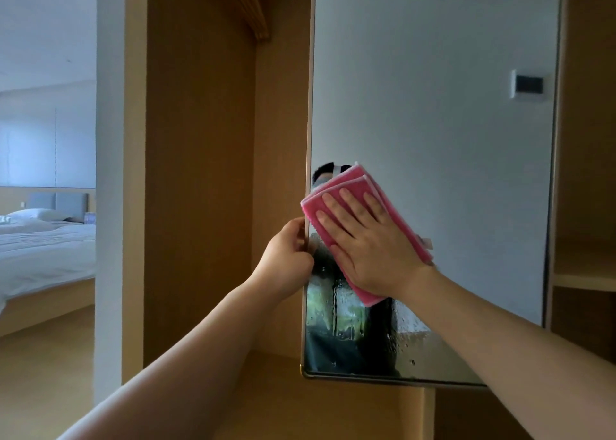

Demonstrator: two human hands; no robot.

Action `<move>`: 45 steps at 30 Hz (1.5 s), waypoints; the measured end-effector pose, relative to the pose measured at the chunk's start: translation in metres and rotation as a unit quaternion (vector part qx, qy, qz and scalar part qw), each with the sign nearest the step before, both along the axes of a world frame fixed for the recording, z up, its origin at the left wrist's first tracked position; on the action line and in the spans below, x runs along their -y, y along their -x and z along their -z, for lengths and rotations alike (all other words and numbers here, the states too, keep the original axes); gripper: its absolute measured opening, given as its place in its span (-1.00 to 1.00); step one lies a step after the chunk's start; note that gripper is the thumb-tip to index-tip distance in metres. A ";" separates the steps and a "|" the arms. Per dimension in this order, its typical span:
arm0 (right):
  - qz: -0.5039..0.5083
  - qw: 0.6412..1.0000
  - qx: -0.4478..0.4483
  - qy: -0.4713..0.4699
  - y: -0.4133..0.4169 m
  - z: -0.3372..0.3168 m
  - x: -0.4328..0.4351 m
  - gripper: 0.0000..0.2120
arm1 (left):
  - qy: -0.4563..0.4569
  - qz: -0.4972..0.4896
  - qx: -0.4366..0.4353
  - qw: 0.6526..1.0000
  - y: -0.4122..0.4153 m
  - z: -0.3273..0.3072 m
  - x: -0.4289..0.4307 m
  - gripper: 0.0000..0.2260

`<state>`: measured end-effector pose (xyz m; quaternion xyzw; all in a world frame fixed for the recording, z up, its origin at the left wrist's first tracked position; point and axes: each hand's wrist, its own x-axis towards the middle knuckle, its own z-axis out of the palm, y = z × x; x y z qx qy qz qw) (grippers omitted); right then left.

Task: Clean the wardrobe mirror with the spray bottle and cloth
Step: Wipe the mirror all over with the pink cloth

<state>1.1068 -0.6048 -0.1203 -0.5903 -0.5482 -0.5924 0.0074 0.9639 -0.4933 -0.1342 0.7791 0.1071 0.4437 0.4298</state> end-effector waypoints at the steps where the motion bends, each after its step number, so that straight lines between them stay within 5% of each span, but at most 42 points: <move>1: -0.002 1.000 0.001 -0.001 -0.001 0.000 0.000 -0.46 | 0.000 -0.002 0.003 1.000 0.000 0.001 -0.001 -0.48; 4: -0.013 1.000 -0.005 -0.002 0.000 -0.003 0.002 -0.46 | 0.024 0.024 -0.008 0.999 -0.001 0.013 -0.003 -0.46; 8: -0.007 1.000 -0.008 0.007 0.001 -0.004 0.001 -0.46 | 0.048 0.009 -0.069 0.996 0.000 0.049 -0.007 -0.67; 16: 0.005 1.000 -0.013 -0.014 0.004 -0.004 -0.004 -0.46 | 0.042 0.031 -0.097 0.994 0.010 0.074 -0.004 -0.52; 24: 0.005 0.998 -0.049 -0.047 0.011 0.004 -0.012 -0.44 | 0.040 0.045 -0.105 0.993 0.012 0.080 -0.006 -0.58; 45: 0.014 0.995 -0.098 -0.031 0.022 0.127 -0.017 -0.42 | -0.043 0.008 -0.133 0.990 0.022 0.072 0.001 -0.81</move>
